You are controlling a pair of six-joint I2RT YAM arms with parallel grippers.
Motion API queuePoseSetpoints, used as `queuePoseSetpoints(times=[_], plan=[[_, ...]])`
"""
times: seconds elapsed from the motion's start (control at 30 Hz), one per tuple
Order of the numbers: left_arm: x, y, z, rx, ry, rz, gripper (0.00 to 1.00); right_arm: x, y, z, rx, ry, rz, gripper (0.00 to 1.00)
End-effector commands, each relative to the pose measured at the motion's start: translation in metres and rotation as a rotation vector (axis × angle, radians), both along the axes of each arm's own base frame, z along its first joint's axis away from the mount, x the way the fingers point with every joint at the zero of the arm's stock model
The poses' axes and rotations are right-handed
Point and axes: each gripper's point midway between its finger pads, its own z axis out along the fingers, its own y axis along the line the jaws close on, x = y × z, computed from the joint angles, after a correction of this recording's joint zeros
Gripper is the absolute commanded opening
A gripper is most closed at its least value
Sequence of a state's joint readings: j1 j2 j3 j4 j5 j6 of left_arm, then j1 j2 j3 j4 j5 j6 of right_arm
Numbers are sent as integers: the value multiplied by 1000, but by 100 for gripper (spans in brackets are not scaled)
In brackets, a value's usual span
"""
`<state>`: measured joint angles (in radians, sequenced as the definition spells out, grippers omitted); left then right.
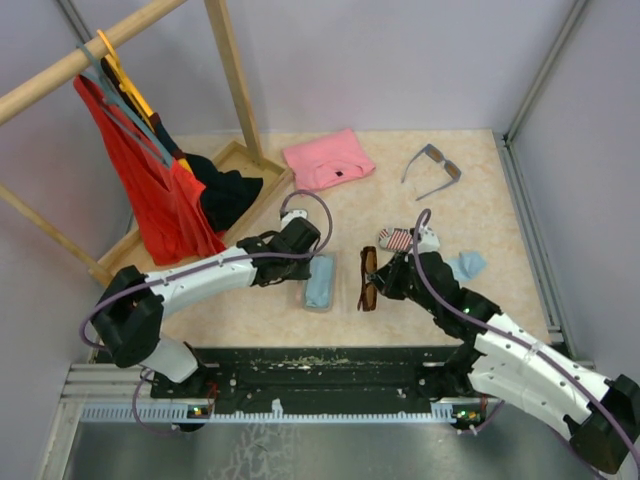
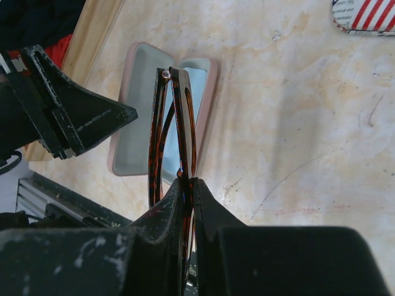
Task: Organize the sunglasses
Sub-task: Adjust the sunglasses case at the center of the board.
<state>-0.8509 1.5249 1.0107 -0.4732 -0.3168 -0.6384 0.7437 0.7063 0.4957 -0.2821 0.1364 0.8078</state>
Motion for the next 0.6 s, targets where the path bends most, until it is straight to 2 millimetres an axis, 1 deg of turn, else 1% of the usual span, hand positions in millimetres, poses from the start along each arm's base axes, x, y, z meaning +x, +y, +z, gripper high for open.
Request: queuePoseSetpoints(times=[0.0, 0.07, 0.27, 0.37, 0.4, 0.47, 0.57], plan=[[4, -1, 9, -67, -61, 118, 39, 8, 18, 18, 104, -43, 26, 0], [3, -2, 9, -81, -65, 114, 44, 9, 21, 17, 109, -43, 31, 0], [1, -6, 14, -106, -72, 83, 53, 12, 25, 13, 97, -32, 38, 0], [1, -9, 26, -142, -102, 61, 58, 14, 33, 14, 100, -41, 73, 0], [1, -10, 34, -168, -122, 47, 60, 15, 37, 15, 102, -44, 83, 0], [0, -19, 47, -240, -155, -3, 63, 18, 43, 17, 113, -44, 97, 0], [-7, -32, 64, -343, -202, -101, 65, 25, 50, 18, 123, -45, 97, 0]])
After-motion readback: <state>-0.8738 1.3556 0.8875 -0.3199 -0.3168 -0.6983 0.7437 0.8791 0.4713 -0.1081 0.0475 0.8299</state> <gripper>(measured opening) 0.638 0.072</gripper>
